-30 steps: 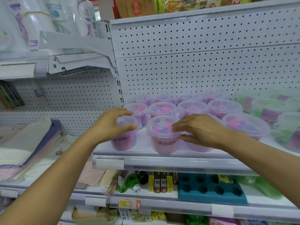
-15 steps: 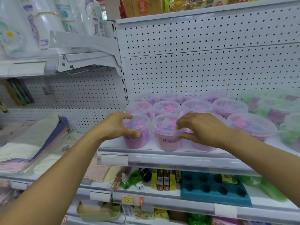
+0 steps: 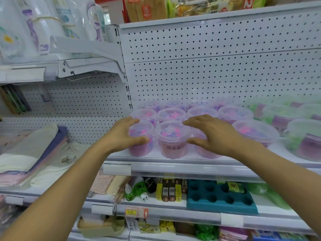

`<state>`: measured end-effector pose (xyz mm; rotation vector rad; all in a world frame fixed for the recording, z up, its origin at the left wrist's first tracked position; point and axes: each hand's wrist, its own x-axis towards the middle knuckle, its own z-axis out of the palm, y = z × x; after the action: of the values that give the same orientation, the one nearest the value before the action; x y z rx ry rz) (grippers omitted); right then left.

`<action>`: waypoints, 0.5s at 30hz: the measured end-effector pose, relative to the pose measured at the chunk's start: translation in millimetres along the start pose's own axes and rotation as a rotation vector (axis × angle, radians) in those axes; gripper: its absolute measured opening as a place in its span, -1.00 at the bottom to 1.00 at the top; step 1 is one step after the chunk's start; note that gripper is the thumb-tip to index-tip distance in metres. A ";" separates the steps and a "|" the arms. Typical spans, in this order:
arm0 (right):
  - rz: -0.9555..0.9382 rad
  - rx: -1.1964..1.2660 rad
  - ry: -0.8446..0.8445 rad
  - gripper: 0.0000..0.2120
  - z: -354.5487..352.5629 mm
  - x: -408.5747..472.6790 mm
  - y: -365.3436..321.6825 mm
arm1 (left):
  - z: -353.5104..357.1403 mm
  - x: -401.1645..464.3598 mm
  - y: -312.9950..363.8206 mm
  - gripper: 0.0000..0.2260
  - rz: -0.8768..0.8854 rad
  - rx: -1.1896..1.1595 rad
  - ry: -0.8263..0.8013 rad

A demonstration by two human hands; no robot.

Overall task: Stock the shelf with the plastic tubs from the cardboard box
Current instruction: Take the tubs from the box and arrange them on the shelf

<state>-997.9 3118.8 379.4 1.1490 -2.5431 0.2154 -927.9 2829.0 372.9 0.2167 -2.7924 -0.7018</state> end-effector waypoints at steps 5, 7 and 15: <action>0.213 -0.095 -0.186 -0.38 -17.4 -30.8 24.8 | 18.5 -5.5 16.2 -0.12 0.013 0.224 0.035; 0.222 -0.067 -0.186 -0.49 -12.6 -35.0 29.3 | 18.6 -4.9 10.6 -0.16 -0.033 0.147 0.062; 0.203 -0.035 -0.069 -0.66 -0.8 -29.8 25.1 | 3.9 -11.5 -1.6 -0.28 -0.122 -0.081 0.142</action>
<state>-998.1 3156.4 369.3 0.9000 -2.7132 0.1821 -917.9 2831.7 366.4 0.4077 -2.6281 -0.7929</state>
